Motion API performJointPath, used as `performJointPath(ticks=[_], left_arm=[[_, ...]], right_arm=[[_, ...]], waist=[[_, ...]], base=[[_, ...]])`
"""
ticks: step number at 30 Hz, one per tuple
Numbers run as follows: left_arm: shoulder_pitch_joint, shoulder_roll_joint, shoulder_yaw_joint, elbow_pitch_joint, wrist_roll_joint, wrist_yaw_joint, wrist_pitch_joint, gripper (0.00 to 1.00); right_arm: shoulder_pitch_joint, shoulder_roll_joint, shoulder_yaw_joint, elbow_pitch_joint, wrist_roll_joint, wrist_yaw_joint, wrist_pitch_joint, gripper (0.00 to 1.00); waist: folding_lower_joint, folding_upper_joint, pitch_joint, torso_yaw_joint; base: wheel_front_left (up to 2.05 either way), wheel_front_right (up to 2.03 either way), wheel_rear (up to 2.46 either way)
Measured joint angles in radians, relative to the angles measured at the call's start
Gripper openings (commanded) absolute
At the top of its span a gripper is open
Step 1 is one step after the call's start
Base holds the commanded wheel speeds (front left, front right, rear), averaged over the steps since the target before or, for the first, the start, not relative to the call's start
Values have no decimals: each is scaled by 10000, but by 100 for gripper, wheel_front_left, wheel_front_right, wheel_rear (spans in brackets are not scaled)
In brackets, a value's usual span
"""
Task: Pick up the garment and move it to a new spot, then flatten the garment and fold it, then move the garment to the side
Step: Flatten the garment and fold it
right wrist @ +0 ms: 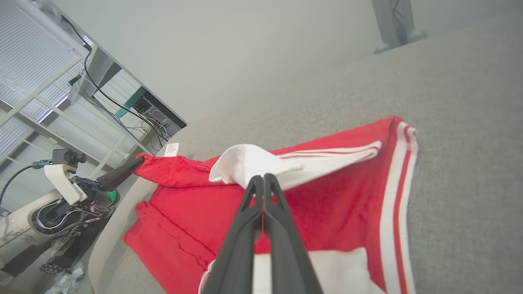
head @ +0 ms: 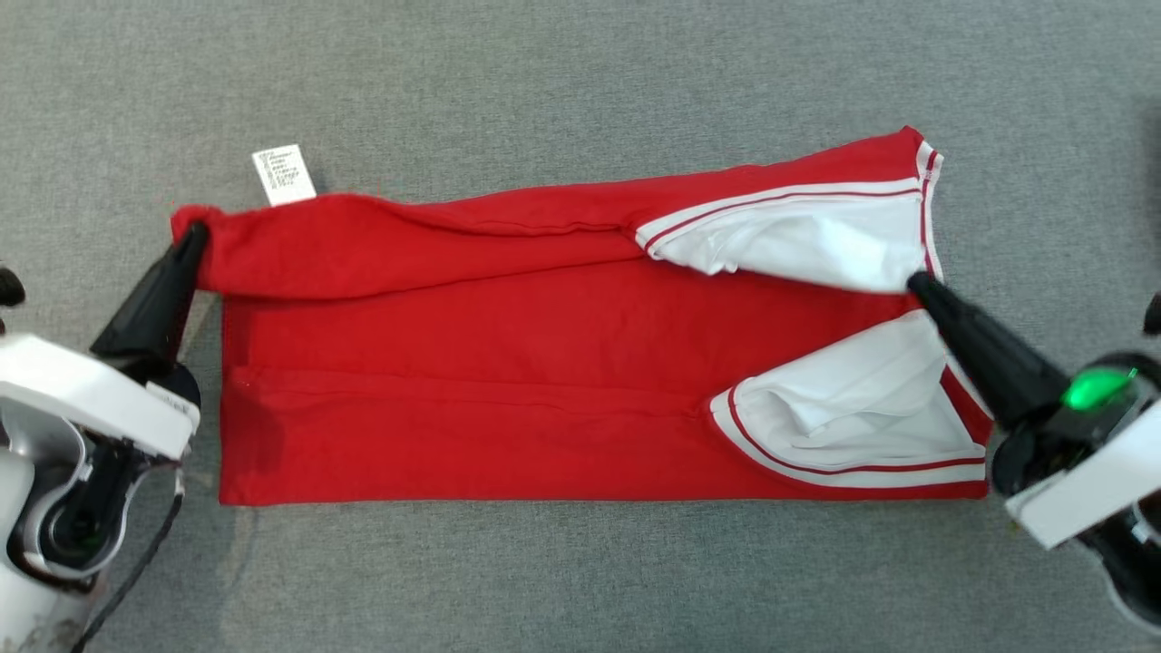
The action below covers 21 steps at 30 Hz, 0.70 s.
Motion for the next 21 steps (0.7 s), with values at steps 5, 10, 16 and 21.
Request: performJointPath(ticks=[5,10,16,21], left_arm=[[644,33,-8,-56,125,-111,-491,0],[930,117,-35,157,596,-79,-1001,0],[1147,-15,-167,573,704,-35,-1191,0],[1168,-136,-326,1110,903,242,-1258,100]], right_arm=[[1406,554,-662,-418,-155,0,-414,0],[2575,920,-1438,-667,-230,2,-541,0],[3338,1490,-1670,-575,-355,0,-35,0],[3404,2153,-1638,61,-1041,0,439,0]], waist=[[0,0,-76,-163],[0,0,-144,-235],[0,0,-222,-345],[0,0,-301,-447]], base=[[0,0,0],[0,0,0],[0,0,0],[0,0,0]])
